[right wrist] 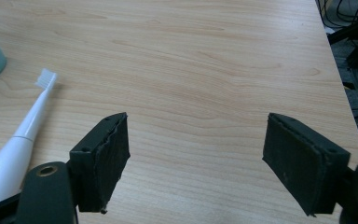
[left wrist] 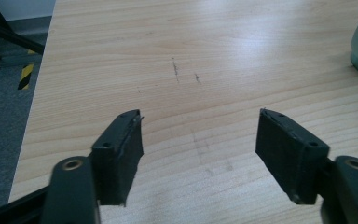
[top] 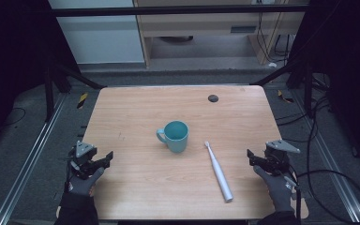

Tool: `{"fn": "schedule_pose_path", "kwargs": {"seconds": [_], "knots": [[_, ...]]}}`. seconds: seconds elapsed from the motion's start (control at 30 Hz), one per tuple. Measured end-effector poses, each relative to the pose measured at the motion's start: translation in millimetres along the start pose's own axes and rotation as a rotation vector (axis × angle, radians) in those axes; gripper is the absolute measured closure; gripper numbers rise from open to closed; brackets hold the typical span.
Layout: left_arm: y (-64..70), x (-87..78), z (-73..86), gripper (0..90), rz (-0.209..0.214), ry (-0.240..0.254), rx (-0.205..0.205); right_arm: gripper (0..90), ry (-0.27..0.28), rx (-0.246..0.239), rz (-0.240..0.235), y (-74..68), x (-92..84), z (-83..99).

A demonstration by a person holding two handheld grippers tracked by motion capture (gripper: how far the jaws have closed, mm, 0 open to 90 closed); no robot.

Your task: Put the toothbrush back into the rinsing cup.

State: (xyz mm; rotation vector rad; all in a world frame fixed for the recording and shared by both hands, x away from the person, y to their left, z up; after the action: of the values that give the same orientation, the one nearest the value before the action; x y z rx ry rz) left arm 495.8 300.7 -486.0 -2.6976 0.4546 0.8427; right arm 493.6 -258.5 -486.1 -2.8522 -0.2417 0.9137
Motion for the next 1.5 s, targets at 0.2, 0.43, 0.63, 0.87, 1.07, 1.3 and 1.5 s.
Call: {"fn": "schedule_pose_path", "kwargs": {"seconds": [0.2, 0.43, 0.63, 0.87, 1.07, 1.3, 1.5], "knots": [[-0.7, 1.2, 2.1, 41.7, 0.001, -0.017, 0.001, 26.5, -0.03, 0.006, -0.038, -12.3, -6.4, -2.8], [-1.5, 5.2, 4.5, 42.9, 0.012, -0.031, 0.009, 31.5, -0.066, -0.029, -0.081, -38.2, -13.5, -9.7], [2.4, 8.7, 5.4, 43.8, 0.025, -0.053, 0.026, 35.0, -0.105, -0.093, -0.124, -60.0, -17.9, -16.0], [-1.8, 9.8, 6.6, 46.2, 0.026, -0.041, 0.0, 37.1, -0.175, -0.137, -0.152, -83.8, -15.8, -18.5], [-4.0, 8.1, 6.4, 48.5, 0.006, -0.043, -0.004, 42.7, -0.23, -0.152, -0.165, -96.2, -10.2, -16.4], [-5.8, 5.3, 4.7, 47.8, -0.028, -0.031, 0.0, 46.7, -0.287, -0.175, -0.169, -105.1, -3.5, -10.3], [-5.9, 4.2, 3.9, 47.2, -0.043, -0.032, 0.009, 49.5, -0.357, -0.193, -0.171, -112.4, 6.1, 3.0]]}}
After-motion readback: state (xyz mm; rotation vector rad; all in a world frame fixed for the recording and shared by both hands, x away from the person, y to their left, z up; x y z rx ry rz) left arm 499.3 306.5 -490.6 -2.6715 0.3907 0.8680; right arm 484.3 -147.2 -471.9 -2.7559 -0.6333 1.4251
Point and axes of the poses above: each handheld gripper's, and its own axes: x roughly forward along the jaws, z roughly out of its underside, y roughly to its right, the point moved 5 cm from there along x, roughly forward along the jaws, and after that the axes turned 11 degrees about x, right-handed, at the moved point
